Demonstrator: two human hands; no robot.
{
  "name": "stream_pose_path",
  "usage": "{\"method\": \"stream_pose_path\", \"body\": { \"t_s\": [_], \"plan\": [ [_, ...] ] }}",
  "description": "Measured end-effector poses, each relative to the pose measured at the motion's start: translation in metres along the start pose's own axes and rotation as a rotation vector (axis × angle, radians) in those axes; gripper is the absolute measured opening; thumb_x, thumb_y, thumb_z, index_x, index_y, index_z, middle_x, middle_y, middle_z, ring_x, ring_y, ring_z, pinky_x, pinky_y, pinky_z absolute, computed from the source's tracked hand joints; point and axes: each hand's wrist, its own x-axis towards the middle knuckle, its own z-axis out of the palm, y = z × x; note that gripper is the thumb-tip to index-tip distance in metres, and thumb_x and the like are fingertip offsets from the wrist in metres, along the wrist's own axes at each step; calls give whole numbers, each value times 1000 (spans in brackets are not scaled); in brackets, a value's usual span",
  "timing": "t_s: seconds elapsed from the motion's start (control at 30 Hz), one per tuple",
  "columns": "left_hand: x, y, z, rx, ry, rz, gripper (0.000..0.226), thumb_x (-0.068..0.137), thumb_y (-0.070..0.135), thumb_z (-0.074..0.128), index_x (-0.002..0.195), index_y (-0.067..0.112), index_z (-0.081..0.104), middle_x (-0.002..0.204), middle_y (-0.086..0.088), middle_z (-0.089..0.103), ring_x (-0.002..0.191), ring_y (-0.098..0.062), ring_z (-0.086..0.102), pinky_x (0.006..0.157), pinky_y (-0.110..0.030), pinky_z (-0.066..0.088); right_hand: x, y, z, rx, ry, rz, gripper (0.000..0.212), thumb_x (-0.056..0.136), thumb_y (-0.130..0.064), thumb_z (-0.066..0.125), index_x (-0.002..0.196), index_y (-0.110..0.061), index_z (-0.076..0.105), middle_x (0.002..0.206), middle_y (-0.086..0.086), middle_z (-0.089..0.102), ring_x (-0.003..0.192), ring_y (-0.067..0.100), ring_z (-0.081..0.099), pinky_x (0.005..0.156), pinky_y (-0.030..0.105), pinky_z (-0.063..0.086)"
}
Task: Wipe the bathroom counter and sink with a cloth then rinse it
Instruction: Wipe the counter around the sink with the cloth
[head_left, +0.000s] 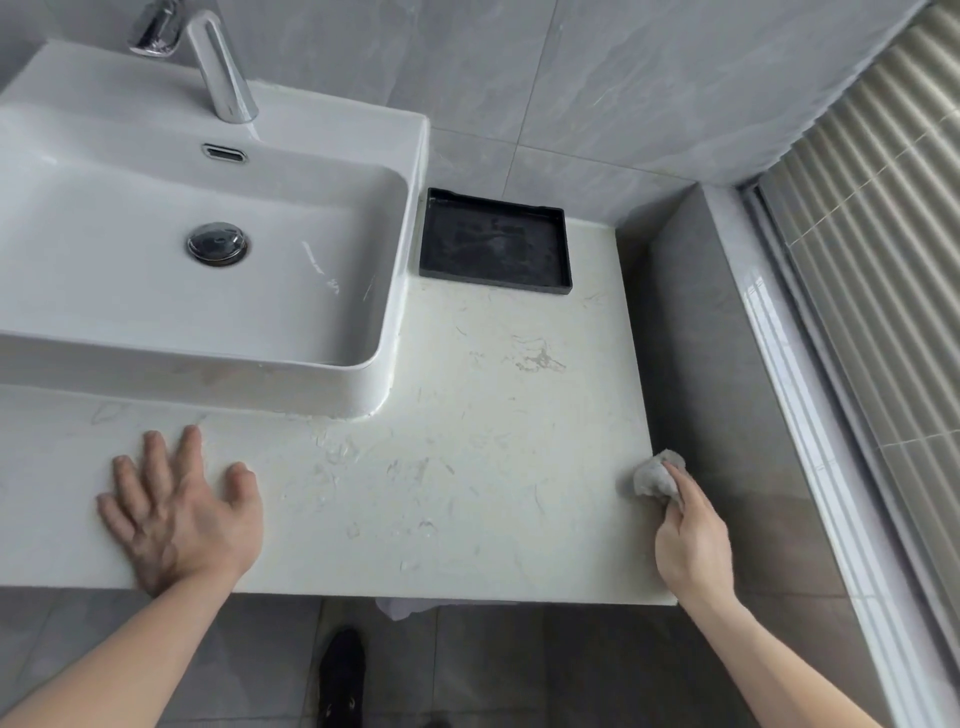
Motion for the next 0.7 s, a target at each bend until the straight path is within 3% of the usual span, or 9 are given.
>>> {"method": "stream_pose_path", "body": {
  "t_s": [0.13,0.23,0.37,0.47,0.57,0.7],
  "plan": [
    [0,0,1,9,-1,0,66,92,53,37,154,31,31,168,-4,21,155,-30,9,126,-54,5,-23,-41,22,142,2,-109,62,98,11,41,146,-27,55,151,-17,52,144,12,46,118,23,34],
    [1,-1,0,11,-6,0,66,92,53,36,155,31,31,168,-3,20,155,-30,8,126,-55,5,-51,-87,64,87,-174,-287,76,91,15,42,150,-33,49,160,-17,41,155,16,28,127,35,25],
    [1,0,0,15,0,2,67,92,53,35,155,31,31,168,-3,20,155,-31,9,126,-55,6,-100,-135,112,-105,-430,-533,73,96,-19,52,162,-34,24,173,-15,3,159,19,-10,129,43,-6],
    [1,1,0,6,-1,5,65,93,52,37,154,32,31,168,-3,20,155,-31,9,126,-55,6,-112,-129,122,-187,-392,-605,65,106,-38,38,165,-33,12,173,-11,-9,158,19,-20,128,44,-12],
    [1,0,1,7,7,-2,64,92,51,40,153,32,32,168,-3,21,155,-31,9,126,-55,7,-98,-102,109,-204,-335,-559,61,109,-44,31,165,-36,7,172,-12,-10,158,16,-19,128,41,-12],
    [1,0,1,7,7,-1,64,92,50,41,153,31,33,168,-3,21,155,-31,10,125,-55,7,-62,-37,70,-243,-158,-331,68,100,-23,50,163,-28,25,173,-2,14,160,29,11,128,52,15]
  ]
}}
